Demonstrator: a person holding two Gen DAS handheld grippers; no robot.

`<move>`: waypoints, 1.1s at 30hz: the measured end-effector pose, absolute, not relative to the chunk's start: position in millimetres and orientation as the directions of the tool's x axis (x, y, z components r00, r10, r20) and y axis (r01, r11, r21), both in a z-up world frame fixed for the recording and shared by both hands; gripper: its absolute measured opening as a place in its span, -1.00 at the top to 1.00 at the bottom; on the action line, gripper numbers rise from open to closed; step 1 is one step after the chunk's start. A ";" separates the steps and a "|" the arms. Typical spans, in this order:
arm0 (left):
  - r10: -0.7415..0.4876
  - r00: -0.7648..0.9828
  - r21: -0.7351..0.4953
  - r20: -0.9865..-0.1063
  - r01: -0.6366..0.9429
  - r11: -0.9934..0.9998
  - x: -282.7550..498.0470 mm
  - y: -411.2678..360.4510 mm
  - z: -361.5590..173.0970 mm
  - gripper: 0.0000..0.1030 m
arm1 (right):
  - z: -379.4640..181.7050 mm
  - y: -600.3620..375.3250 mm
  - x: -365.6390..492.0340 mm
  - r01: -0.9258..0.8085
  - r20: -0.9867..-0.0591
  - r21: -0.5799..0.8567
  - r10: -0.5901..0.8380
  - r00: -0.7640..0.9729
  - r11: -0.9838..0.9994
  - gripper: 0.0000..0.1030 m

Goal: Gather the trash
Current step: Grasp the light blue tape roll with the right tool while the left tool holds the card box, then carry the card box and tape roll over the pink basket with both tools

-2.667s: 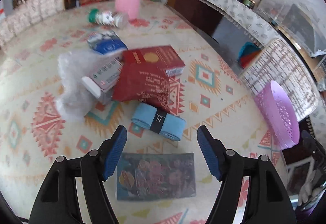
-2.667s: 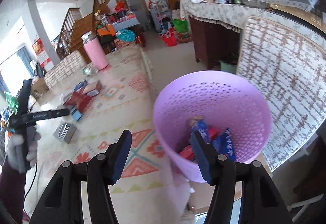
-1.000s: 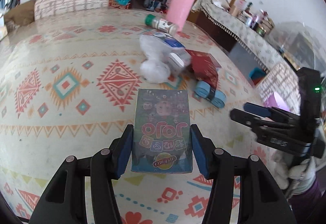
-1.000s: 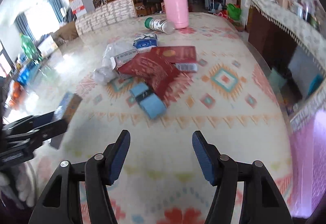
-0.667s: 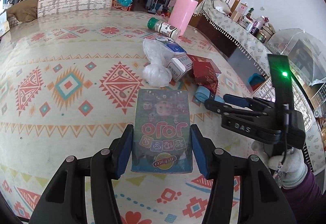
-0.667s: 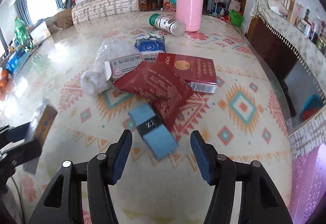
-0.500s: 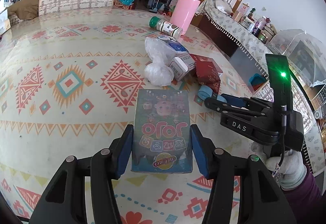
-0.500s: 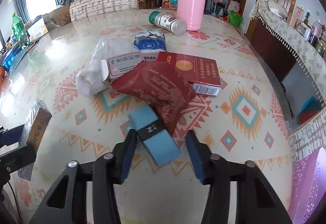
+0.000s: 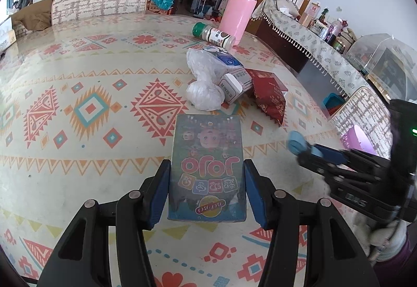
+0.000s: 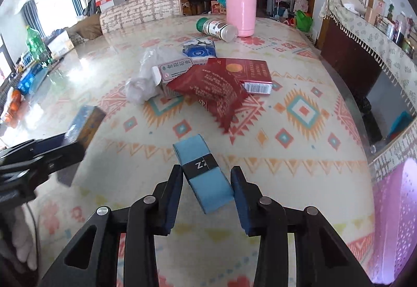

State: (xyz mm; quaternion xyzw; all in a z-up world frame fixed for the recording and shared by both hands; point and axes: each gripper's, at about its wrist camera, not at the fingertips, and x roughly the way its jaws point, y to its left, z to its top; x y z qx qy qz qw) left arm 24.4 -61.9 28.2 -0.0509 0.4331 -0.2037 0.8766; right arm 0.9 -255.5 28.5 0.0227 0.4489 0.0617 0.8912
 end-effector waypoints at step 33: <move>-0.484 0.539 -0.193 -0.689 0.508 0.840 -35.0 -197.3 101.5 -0.04 | 83.2 -453.0 -156.6 0.205 -0.649 0.245 0.004 0.760 0.948 0.21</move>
